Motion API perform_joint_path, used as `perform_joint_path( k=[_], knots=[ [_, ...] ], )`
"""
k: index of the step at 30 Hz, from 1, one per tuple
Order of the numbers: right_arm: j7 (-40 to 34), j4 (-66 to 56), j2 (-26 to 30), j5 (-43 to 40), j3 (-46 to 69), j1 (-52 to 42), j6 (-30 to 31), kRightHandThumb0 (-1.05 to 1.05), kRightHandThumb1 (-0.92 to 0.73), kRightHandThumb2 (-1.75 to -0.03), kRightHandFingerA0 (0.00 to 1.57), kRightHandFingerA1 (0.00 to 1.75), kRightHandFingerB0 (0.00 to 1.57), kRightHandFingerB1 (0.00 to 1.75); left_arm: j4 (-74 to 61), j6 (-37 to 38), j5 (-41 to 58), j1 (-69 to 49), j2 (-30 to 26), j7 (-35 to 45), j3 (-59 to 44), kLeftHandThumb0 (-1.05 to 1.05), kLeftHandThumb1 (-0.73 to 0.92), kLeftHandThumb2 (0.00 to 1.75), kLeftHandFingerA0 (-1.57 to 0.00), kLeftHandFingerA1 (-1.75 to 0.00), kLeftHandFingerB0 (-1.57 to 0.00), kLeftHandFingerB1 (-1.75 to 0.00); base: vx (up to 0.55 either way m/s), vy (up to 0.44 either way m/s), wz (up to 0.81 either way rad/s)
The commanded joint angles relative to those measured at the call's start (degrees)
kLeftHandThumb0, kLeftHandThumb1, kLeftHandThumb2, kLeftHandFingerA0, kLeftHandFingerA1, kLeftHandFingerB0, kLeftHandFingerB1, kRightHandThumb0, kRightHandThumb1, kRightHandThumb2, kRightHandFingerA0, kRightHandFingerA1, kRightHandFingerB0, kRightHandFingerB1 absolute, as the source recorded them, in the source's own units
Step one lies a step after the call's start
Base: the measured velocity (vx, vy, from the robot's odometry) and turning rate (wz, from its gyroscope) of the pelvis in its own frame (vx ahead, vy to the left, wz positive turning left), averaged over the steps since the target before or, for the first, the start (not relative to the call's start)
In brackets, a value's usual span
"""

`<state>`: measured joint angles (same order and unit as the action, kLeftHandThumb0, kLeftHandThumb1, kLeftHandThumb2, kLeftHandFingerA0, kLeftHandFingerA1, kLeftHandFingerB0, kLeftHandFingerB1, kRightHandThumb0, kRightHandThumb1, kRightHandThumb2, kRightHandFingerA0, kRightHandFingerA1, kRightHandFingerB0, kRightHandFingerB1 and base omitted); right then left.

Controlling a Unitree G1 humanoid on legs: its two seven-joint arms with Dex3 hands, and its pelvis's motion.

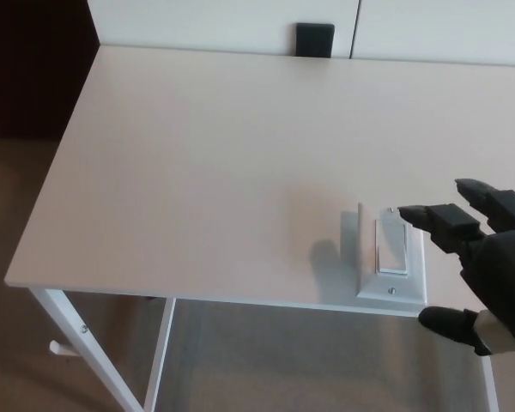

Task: The robot walk towards a table in front and then clicks the light switch button using the right hand's index finger

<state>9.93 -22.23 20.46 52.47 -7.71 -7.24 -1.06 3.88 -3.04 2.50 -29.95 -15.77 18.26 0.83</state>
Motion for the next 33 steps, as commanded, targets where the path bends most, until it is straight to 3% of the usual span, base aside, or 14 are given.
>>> perform_joint_path(
  k=[1, 5, 6, 7, 8, 9, 10, 16, 17, 18, 33],
  knots=[
    [4.0, 1.6, 1.0, 3.3, -1.0, 2.8, 4.8, -0.91, -0.54, -0.88, 0.0, 0.04, 0.15, 0.31, -0.5, 0.9, -0.8, 0.7, -0.8, -0.2, -0.5, -0.25, 0.5, 0.55, -0.55, -0.43, -0.52, -0.37, 0.0, 0.0, 0.0],
    [6.8, 0.3, 1.8, 4.4, -1.5, 3.6, 6.4, -0.82, -0.5, -0.88, 0.0, 0.09, 0.1, 0.31, -0.4, 1.2, -1.8, 1.1, -0.8, -0.8, 0.0, -0.26, 0.5, 0.55, -0.57, -0.43, -0.52, -0.37, 0.0, 0.0, 0.0],
    [7.3, 0.0, 1.8, 4.4, -1.6, 3.6, 6.9, -0.75, -0.6, -0.62, 0.0, 0.06, 0.14, 0.27, -0.5, 1.1, -2.2, 1.4, -1.0, -1.0, 0.2, -0.27, 0.49, 0.55, -0.57, -0.43, -0.52, -0.37, 0.0, 0.0, 0.0],
    [7.7, -0.2, 1.8, 4.5, -1.7, 3.5, 7.2, -0.8, -0.49, -0.88, 0.0, 0.1, 0.11, 0.32, -0.4, 1.5, -2.3, 1.5, -1.0, -1.0, 0.2, -0.27, 0.49, 0.55, -0.57, -0.43, -0.52, -0.37, 0.0, 0.0, 0.0],
    [7.9, -0.3, 1.9, 4.6, -1.8, 3.5, 7.4, -0.8, -0.49, -0.88, 0.0, 0.1, 0.11, 0.32, -0.4, 1.7, -2.3, 1.5, -1.0, -0.9, 0.2, -0.27, 0.49, 0.55, -0.57, -0.43, -0.52, -0.37, 0.0, 0.0, 0.0],
    [8.0, -0.4, 2.0, 4.6, -1.8, 3.5, 7.4, -0.75, -0.6, -0.62, 0.0, 0.06, 0.16, 0.27, -0.7, 1.5, -2.5, 1.3, -1.2, -0.9, 0.3, -0.28, 0.5, 0.55, -0.56, -0.43, -0.52, -0.37, 0.0, 0.0, 0.0],
    [8.0, -0.3, 2.0, 4.7, -2.0, 3.6, 7.6, -0.83, -0.5, -0.87, 0.0, 0.06, 0.19, 0.33, -0.7, 1.5, -2.7, 1.5, -1.4, -1.0, 0.3, -0.29, 0.49, 0.55, -0.57, -0.43, -0.52, -0.37, 0.0, 0.0, 0.0],
    [8.4, -0.1, 2.3, 5.0, -2.9, 3.8, 8.2, -0.84, -0.51, -0.87, 0.0, 0.05, 0.17, 0.32, -0.8, 2.0, -3.8, 2.0, -1.6, -1.4, 0.5, -0.29, 0.49, 0.55, -0.56, -0.43, -0.52, -0.37, 0.0, 0.0, 0.0],
    [8.4, -0.2, 2.4, 5.5, -3.3, 3.4, 8.2, -0.75, -0.59, -0.6, 0.0, 0.08, 0.15, 0.26, -0.6, 2.2, -3.9, 2.0, -1.7, -1.2, 0.6, -0.29, 0.49, 0.55, -0.56, -0.43, -0.52, -0.37, 0.0, 0.0, 0.0],
    [8.1, 0.0, 2.5, 5.7, -3.6, 3.1, 8.2, -0.86, -0.52, -0.88, 0.0, 0.02, 0.18, 0.32, -0.7, 2.1, -4.2, 2.0, -1.7, -1.4, 0.7, -0.3, 0.49, 0.55, -0.57, -0.43, -0.52, -0.37, 0.0, 0.0, 0.0],
    [7.2, 3.6, 1.9, 6.0, -6.9, 3.0, 8.6, -0.87, -0.52, -0.85, 0.0, 0.0, 0.15, 0.3, -0.6, 3.1, -5.7, 2.2, -1.9, -1.6, 0.8, -0.3, 0.49, 0.55, -0.58, -0.43, -0.52, -0.37, 0.0, 0.0, 0.0]
  ],
)
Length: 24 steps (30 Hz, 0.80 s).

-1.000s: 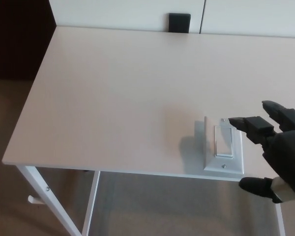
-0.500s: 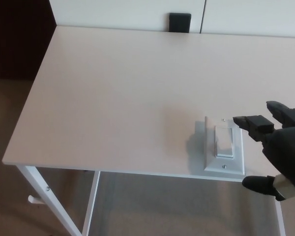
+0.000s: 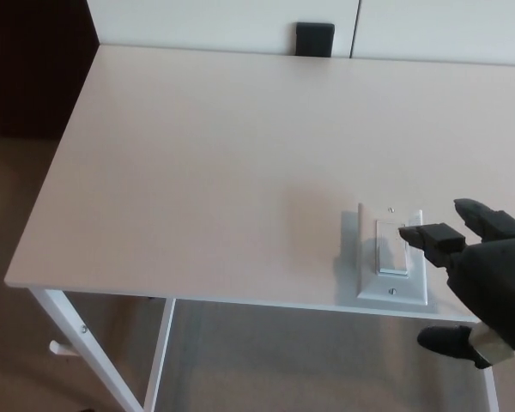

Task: The robot walk towards a table in front and then clicks the light switch button using the right hand's index finger

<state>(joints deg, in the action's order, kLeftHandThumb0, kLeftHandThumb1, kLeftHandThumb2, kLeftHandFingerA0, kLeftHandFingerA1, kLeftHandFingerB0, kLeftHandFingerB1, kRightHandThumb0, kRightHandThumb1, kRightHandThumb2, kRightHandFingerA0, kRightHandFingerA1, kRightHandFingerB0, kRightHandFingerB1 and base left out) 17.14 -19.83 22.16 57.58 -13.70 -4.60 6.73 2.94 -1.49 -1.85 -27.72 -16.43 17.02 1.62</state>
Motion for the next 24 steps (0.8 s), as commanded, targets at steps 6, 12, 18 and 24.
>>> perform_joint_path(
  k=[6, 12, 18, 24],
  knots=[
    [-0.4, 3.0, 0.2, 1.8, -2.4, 1.1, 1.4, -0.83, -0.5, -0.86, 0.0, 0.08, 0.14, 0.33, -0.4, 0.8, -1.3, -0.1, -1.2, -0.2, -0.1, -0.29, 0.49, 0.55, -0.57, -0.43, -0.51, -0.37, 0.0, 0.0, 0.0],
    [-1.0, 4.7, 0.2, 2.0, -3.4, 1.4, 1.6, -0.78, -0.47, -0.86, 0.0, 0.13, 0.11, 0.34, 0.0, 1.5, -1.9, 0.0, -1.5, -0.3, 0.1, -0.31, 0.49, 0.54, -0.58, -0.43, -0.53, -0.37, 0.0, 0.0, 0.0],
    [-0.5, 5.4, 0.4, 2.5, -4.2, 1.5, 2.3, -0.8, -0.48, -0.86, 0.0, 0.13, 0.12, 0.34, -0.1, 1.3, -1.8, 0.1, -1.4, 0.0, 0.0, -0.3, 0.49, 0.55, -0.57, -0.43, -0.52, -0.37, 0.0, 0.0, 0.0],
    [-0.1, 6.0, 0.3, 2.8, -5.1, 1.0, 2.7, -0.83, -0.5, -0.87, 0.0, 0.1, 0.14, 0.33, 0.6, 2.2, -2.5, 0.4, -1.6, -0.4, 0.2, -0.32, 0.49, 0.54, -0.59, -0.43, -0.53, -0.37, 0.0, 0.0, 0.0]
  ],
)
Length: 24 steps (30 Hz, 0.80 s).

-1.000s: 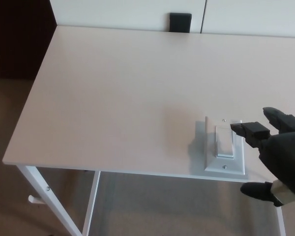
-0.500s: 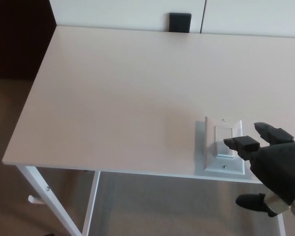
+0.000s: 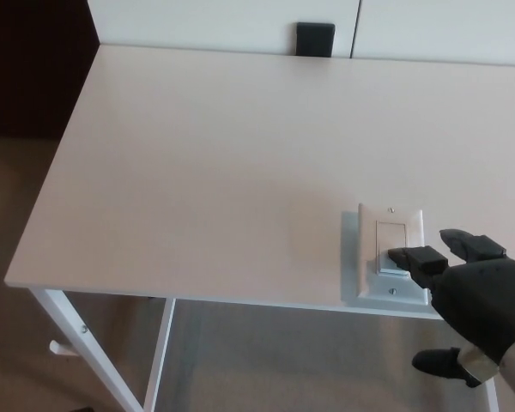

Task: The robot walk towards a table in front and then clicks the light switch button using the right hand's index finger

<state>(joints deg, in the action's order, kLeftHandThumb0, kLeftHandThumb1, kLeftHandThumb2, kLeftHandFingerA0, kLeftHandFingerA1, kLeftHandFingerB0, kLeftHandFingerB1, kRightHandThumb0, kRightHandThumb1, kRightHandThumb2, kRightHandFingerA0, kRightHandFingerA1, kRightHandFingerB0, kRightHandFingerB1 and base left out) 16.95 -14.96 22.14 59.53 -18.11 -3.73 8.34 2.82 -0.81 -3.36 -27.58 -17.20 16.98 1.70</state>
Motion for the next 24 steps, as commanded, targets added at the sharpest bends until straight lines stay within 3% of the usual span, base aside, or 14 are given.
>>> perform_joint_path(
  k=[1, 7, 24],
  knots=[
    [0.1, 1.4, 0.4, 1.1, -0.9, 0.0, 1.1, -0.84, -0.51, -0.87, 0.0, 0.09, 0.14, 0.33, 0.1, 1.1, -1.4, 0.2, -0.9, -0.5, 0.3, -0.32, 0.49, 0.54, -0.59, -0.43, -0.53, -0.37, 0.0, 0.0, 0.0],
    [-1.1, 2.5, 0.5, 1.9, -2.3, -0.9, 1.1, -0.74, -0.45, -0.87, 0.0, 0.2, 0.13, 0.37, 0.1, 1.3, -1.4, 0.2, -0.9, -0.4, 0.2, -0.32, 0.49, 0.54, -0.59, -0.43, -0.53, -0.37, 0.0, 0.0, 0.0],
    [-1.5, 0.1, 1.3, 3.6, -6.0, -6.6, 1.7, -0.82, -0.51, -0.86, 0.0, 0.11, 0.14, 0.33, -0.8, 0.4, -2.6, 0.7, -1.5, -0.5, 0.6, -0.33, 0.49, 0.55, -0.6, -0.43, -0.52, -0.37, 0.0, 0.0, 0.0]
  ],
)
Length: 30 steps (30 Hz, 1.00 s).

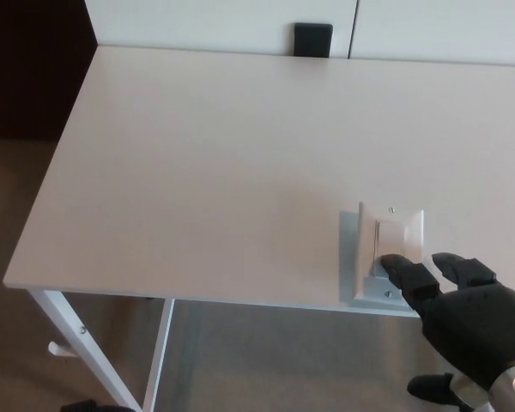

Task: The robot walk towards a table in front and then clicks the light switch button using the right hand's index finger

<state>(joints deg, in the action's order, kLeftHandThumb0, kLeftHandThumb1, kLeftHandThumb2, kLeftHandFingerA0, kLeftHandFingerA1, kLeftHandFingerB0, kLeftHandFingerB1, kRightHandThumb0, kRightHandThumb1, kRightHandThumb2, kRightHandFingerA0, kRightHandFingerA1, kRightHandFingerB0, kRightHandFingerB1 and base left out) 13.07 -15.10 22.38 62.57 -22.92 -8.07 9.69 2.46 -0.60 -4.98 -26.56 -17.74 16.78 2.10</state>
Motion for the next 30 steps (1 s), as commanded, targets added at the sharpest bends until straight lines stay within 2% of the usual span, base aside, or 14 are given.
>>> perform_joint_path(
  k=[1, 6, 7, 10, 14, 19, 22, 23, 24, 27, 29, 30],
  knots=[
    [2.7, -0.1, 1.2, 0.7, -1.2, -2.2, 0.4, -0.82, -0.51, -0.86, 0.0, 0.12, 0.14, 0.33, -0.1, 0.3, -0.7, 0.0, -0.9, -0.2, 0.0, -0.33, 0.49, 0.55, -0.59, -0.43, -0.52, -0.37, 0.0, 0.0, 0.0],
    [2.0, -1.7, 1.9, 0.3, -1.1, -3.4, -0.2, -0.81, -0.5, -0.87, 0.0, 0.14, 0.13, 0.33, -0.1, 0.5, -0.5, 0.0, -0.9, 0.1, -0.1, -0.33, 0.49, 0.55, -0.59, -0.43, -0.52, -0.37, 0.0, 0.0, 0.0],
    [1.9, -2.4, 2.1, 0.3, -1.0, -3.8, -0.3, -0.74, -0.46, -0.87, 0.0, 0.21, 0.1, 0.36, 0.0, 0.5, -0.5, 0.0, -0.9, 0.2, -0.1, -0.33, 0.49, 0.55, -0.59, -0.43, -0.51, -0.37, 0.0, 0.0, 0.0],
    [2.7, -6.2, 2.8, 0.4, -0.4, -5.3, -0.4, -0.76, -0.47, -0.86, 0.0, 0.19, 0.11, 0.34, 0.2, 0.4, -0.6, 0.1, -1.0, 0.2, 0.0, -0.33, 0.49, 0.55, -0.59, -0.43, -0.51, -0.37, 0.0, 0.0, 0.0],
    [2.6, -14.7, 3.6, -0.3, 1.9, -8.4, -1.2, -0.88, -0.53, -0.87, 0.0, 0.04, 0.15, 0.31, 0.5, 0.3, -0.3, 0.5, -1.1, 0.5, -0.1, -0.33, 0.49, 0.55, -0.58, -0.43, -0.51, -0.37, 0.0, 0.0, 0.0],
    [1.3, -28.6, 4.2, -3.8, 5.9, -15.5, -4.8, -0.87, -0.54, -0.89, 0.0, 0.03, 0.17, 0.32, 0.2, -0.4, -0.6, 0.7, -1.1, 0.4, -0.1, -0.33, 0.49, 0.55, -0.59, -0.43, -0.51, -0.37, 0.0, 0.0, 0.0],
    [1.8, -30.6, 3.9, -4.3, 6.8, -17.0, -5.6, -0.87, -0.54, -0.89, 0.0, 0.03, 0.17, 0.32, 0.2, -0.4, -0.8, 0.8, -1.3, 0.4, -0.1, -0.33, 0.49, 0.55, -0.59, -0.43, -0.51, -0.37, 0.0, 0.0, 0.0],
    [1.3, -32.7, 4.2, -4.7, 7.5, -19.1, -6.7, -0.76, -0.63, -0.59, 0.0, 0.16, 0.18, 0.27, 0.3, -0.2, -0.5, 0.7, -1.3, 0.7, -0.2, -0.32, 0.49, 0.55, -0.58, -0.43, -0.51, -0.37, 0.0, 0.0, 0.0],
    [-0.8, -35.6, 4.9, -5.8, 8.5, -23.9, -8.8, -0.77, -0.47, -0.86, 0.04, 0.2, 0.17, 0.39, 0.5, 0.0, -0.3, 0.6, -1.3, 0.9, -0.3, -0.32, 0.49, 0.55, -0.57, -0.43, -0.5, -0.37, 0.0, 0.0, 0.0],
    [-6.7, -38.0, 6.7, -7.2, 11.6, -35.3, -14.5, -0.75, -0.46, -0.85, 0.04, 0.21, 0.17, 0.39, 0.0, -0.9, -1.1, 0.3, -1.4, 0.4, 0.0, -0.33, 0.49, 0.55, -0.58, -0.42, -0.51, -0.37, 0.0, 0.0, 0.0],
    [-7.1, -37.5, 6.9, -7.8, 12.6, -37.6, -15.4, -0.75, -0.46, -0.85, 0.04, 0.22, 0.16, 0.39, 0.2, -0.7, -0.9, 0.2, -1.4, 0.5, 0.0, -0.32, 0.49, 0.55, -0.58, -0.42, -0.51, -0.37, 0.0, 0.0, 0.0],
    [-7.1, -36.9, 6.8, -8.6, 12.8, -38.5, -15.6, -0.73, -0.58, -0.6, 0.0, 0.24, 0.19, 0.28, 0.6, -0.2, -1.0, 0.2, -1.5, 0.5, 0.0, -0.33, 0.49, 0.55, -0.58, -0.43, -0.51, -0.37, 0.0, 0.0, 0.0]
  ],
)
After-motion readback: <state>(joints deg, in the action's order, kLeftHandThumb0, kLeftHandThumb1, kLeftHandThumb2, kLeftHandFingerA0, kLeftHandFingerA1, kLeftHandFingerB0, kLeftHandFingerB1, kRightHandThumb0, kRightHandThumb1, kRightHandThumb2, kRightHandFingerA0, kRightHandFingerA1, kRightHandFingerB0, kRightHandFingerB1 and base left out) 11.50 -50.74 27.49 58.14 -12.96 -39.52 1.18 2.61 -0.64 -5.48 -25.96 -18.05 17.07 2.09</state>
